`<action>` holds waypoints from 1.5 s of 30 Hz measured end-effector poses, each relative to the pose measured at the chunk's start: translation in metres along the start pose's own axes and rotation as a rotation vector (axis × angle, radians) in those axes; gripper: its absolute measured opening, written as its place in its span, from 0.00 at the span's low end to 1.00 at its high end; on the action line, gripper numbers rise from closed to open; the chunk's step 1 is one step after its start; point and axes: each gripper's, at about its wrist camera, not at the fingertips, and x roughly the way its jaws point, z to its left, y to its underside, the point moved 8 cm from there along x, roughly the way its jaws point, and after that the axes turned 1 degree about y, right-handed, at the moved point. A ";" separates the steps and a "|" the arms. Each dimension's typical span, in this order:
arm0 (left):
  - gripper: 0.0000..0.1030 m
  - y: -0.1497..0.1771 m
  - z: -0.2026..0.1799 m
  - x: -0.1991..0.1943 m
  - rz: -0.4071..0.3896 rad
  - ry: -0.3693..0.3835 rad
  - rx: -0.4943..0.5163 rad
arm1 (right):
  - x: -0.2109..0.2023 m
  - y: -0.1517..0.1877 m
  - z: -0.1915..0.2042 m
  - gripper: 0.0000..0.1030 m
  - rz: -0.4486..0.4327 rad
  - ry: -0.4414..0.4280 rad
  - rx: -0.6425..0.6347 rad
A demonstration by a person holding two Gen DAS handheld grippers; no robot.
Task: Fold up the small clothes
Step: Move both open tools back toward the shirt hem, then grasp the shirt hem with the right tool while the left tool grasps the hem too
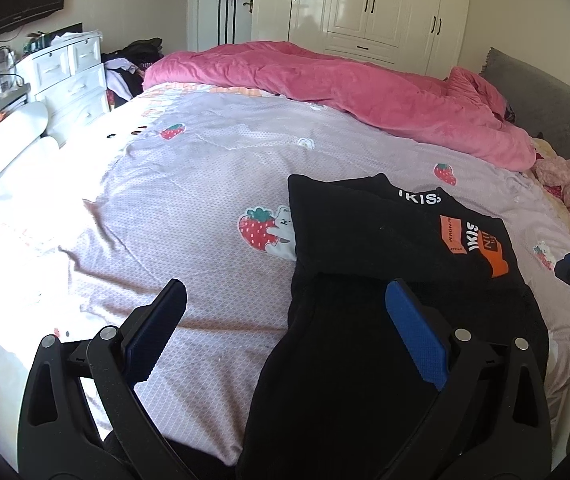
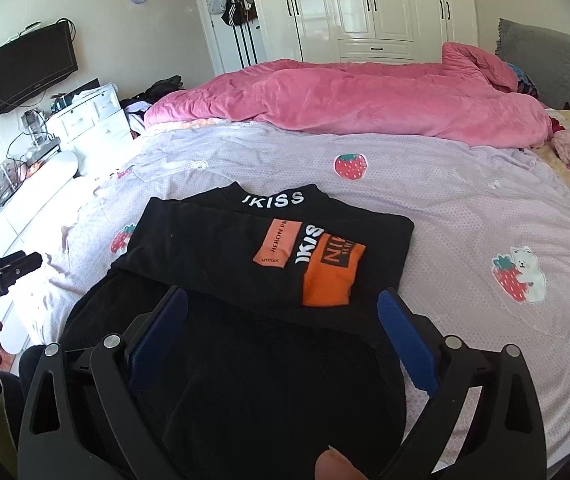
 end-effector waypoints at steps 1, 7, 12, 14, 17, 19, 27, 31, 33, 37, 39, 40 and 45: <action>0.91 0.003 0.001 -0.002 0.003 0.001 -0.002 | -0.002 0.003 -0.001 0.93 0.002 0.001 -0.002; 0.91 0.019 0.008 -0.005 0.033 -0.028 0.020 | -0.012 0.022 -0.011 0.93 0.018 0.015 0.011; 0.91 0.037 0.015 -0.006 0.061 -0.034 0.023 | -0.017 0.041 -0.023 0.93 0.050 0.041 0.018; 0.91 0.043 0.019 -0.005 0.071 -0.047 0.024 | -0.021 0.048 -0.028 0.93 0.052 0.053 0.028; 0.91 0.054 0.025 -0.004 0.085 -0.053 0.013 | -0.026 0.065 -0.036 0.93 0.062 0.066 0.039; 0.91 0.060 0.027 -0.003 0.095 -0.053 0.007 | -0.028 0.079 -0.039 0.93 0.076 0.069 0.047; 0.91 0.079 0.032 -0.001 0.128 -0.052 0.010 | -0.033 0.120 -0.042 0.92 0.139 0.070 0.049; 0.91 0.089 0.040 -0.003 0.127 -0.086 0.014 | -0.038 0.134 -0.038 0.91 0.162 0.057 0.028; 0.91 0.093 0.042 -0.004 0.133 -0.081 0.006 | -0.039 0.140 -0.038 0.86 0.173 0.054 0.028; 0.91 0.105 0.046 -0.001 0.160 -0.065 -0.006 | -0.038 0.150 -0.039 0.81 0.191 0.044 0.022; 0.91 0.112 0.048 0.001 0.174 -0.069 -0.008 | -0.037 0.154 -0.039 0.65 0.199 0.026 0.030; 0.91 0.114 0.049 0.001 0.176 -0.071 -0.008 | -0.035 0.158 -0.039 0.63 0.211 0.015 0.036; 0.91 0.117 0.056 0.001 0.182 -0.067 -0.027 | -0.032 0.171 -0.042 0.55 0.242 0.019 0.048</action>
